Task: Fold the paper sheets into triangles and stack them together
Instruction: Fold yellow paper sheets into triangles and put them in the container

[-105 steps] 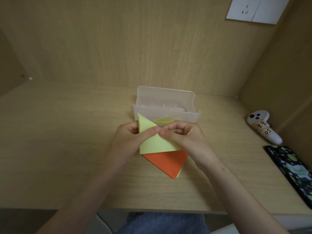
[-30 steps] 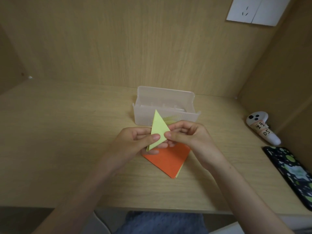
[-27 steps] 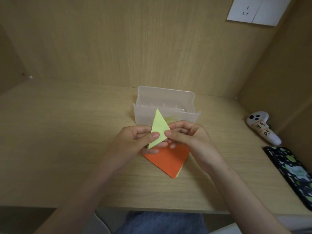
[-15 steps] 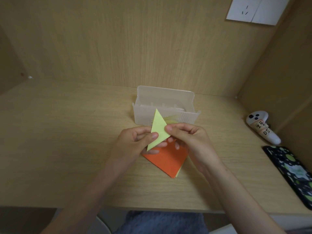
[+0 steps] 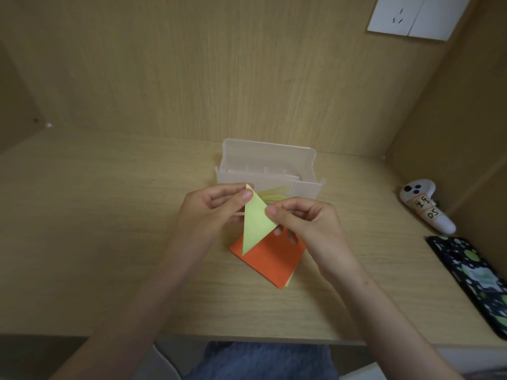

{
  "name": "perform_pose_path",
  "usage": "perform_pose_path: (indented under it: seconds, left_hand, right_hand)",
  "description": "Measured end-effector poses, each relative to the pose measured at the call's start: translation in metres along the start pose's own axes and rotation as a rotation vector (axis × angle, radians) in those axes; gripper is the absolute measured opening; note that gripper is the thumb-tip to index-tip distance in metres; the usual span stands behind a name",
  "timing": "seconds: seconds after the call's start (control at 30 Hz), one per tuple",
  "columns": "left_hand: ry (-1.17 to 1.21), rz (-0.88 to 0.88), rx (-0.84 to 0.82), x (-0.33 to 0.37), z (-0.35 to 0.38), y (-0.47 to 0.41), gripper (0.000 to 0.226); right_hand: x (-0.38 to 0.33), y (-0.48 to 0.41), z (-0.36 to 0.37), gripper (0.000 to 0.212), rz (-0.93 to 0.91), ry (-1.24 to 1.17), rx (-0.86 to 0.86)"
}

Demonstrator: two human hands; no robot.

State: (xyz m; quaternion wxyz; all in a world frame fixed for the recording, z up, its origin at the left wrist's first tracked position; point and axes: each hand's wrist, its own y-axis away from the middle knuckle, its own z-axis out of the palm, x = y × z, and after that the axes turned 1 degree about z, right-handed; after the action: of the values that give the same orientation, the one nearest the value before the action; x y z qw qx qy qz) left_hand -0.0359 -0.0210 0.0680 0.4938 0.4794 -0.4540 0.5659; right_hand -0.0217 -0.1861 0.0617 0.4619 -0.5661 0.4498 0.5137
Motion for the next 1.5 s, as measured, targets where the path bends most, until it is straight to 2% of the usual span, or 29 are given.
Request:
perform_pose_path:
  seconds: [0.3,0.7,0.8,0.9,1.0,1.17,1.33,1.5]
  left_hand:
    - [0.096,-0.030,0.012,0.001,0.001,0.001,0.012]
    - [-0.008,0.002,0.034,0.007,0.000,0.004,0.006]
    - [0.034,0.011,0.091,0.004,0.002,0.005,0.008]
    - [0.106,0.013,0.154,0.002,0.006,0.007,0.006]
    - [0.156,-0.014,0.156,0.000,0.010,0.008,0.005]
    - [0.016,-0.044,0.054,0.000,0.002,0.004,0.001]
    - [-0.270,0.045,-0.109,0.004,-0.005,0.003,0.021]
    - [-0.318,0.109,-0.069,0.001,-0.003,0.004,0.006]
  right_hand:
    - [-0.001,0.003,-0.001,0.004,-0.043,0.040,-0.025]
    - [-0.003,0.003,-0.003,0.006,-0.049,0.078,-0.043]
    - [-0.001,0.003,-0.001,0.005,-0.010,0.046,-0.045]
    - [0.001,0.004,0.003,0.018,0.052,-0.019,-0.075]
    - [0.003,0.003,0.004,0.017,0.079,-0.131,-0.036]
    - [0.002,0.002,0.000,0.012,0.084,-0.076,-0.032]
    - [-0.001,0.003,-0.004,0.019,0.048,0.076,-0.066]
    - [-0.002,0.005,-0.005,0.012,0.033,0.072,-0.060]
